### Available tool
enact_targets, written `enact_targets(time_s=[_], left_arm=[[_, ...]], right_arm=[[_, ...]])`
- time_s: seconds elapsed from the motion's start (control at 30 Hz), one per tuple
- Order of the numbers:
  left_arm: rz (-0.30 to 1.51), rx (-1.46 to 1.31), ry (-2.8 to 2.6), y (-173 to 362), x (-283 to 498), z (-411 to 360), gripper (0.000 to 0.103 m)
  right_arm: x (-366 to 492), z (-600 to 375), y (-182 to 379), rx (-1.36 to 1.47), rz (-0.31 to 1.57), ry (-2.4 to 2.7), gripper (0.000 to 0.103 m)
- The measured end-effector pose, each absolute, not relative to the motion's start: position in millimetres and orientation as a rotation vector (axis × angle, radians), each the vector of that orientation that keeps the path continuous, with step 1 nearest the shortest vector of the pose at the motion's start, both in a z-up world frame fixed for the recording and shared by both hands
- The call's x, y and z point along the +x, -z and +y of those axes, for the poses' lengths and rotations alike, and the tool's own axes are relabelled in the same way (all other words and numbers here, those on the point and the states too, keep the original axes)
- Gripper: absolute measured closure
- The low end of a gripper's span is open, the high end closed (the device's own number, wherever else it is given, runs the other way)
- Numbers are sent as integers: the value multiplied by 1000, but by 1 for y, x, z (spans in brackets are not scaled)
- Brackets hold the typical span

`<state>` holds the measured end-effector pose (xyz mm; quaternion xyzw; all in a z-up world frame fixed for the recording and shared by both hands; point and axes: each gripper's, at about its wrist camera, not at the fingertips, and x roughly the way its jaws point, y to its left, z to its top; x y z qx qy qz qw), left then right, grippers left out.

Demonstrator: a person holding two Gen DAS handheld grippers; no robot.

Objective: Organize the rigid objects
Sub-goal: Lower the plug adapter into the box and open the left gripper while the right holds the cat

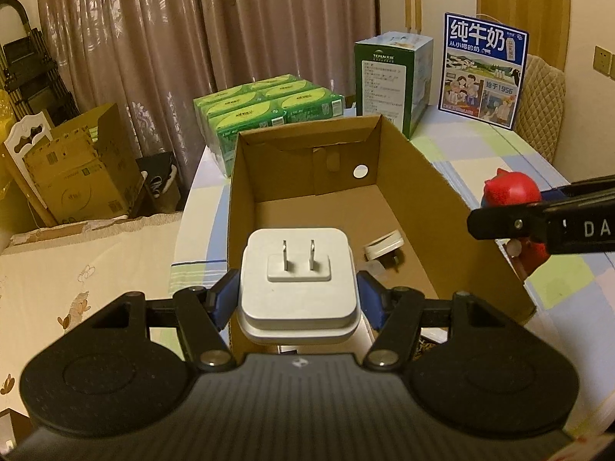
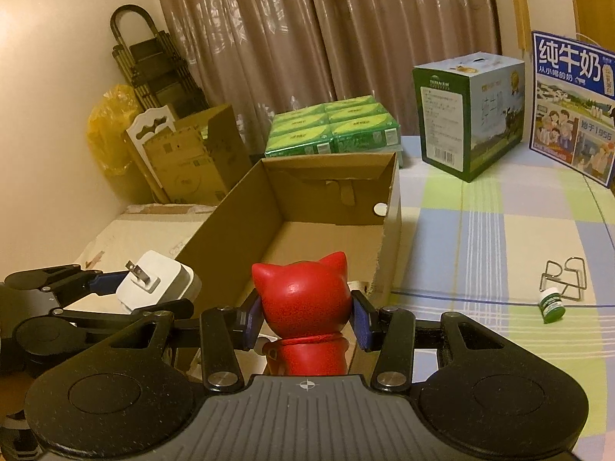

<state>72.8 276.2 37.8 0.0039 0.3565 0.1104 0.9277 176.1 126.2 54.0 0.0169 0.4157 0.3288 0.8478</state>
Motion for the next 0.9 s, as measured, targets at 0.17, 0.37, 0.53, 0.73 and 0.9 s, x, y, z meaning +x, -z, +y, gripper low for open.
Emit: enact_targets(time_s=[0.17,0.37,0.53,0.73,0.9], left_arm=[[741,11,-217,-32,79,277,43],[751,1,-214,-26,83,278,43],[759,-5,-213,-20,84,279,43],[761,-7,-210,-17,85,279,43],[766,-6,-211,-17,86,279,43]], right_arm=[[176,134,-47,17,886,-700,60],[176,136,-37,15,899,-694,59],[177,139,-34,6,904,-694,59],[175,141,-31,-3,910,-696,59],[174,142,-29,-14,906,-698,59]])
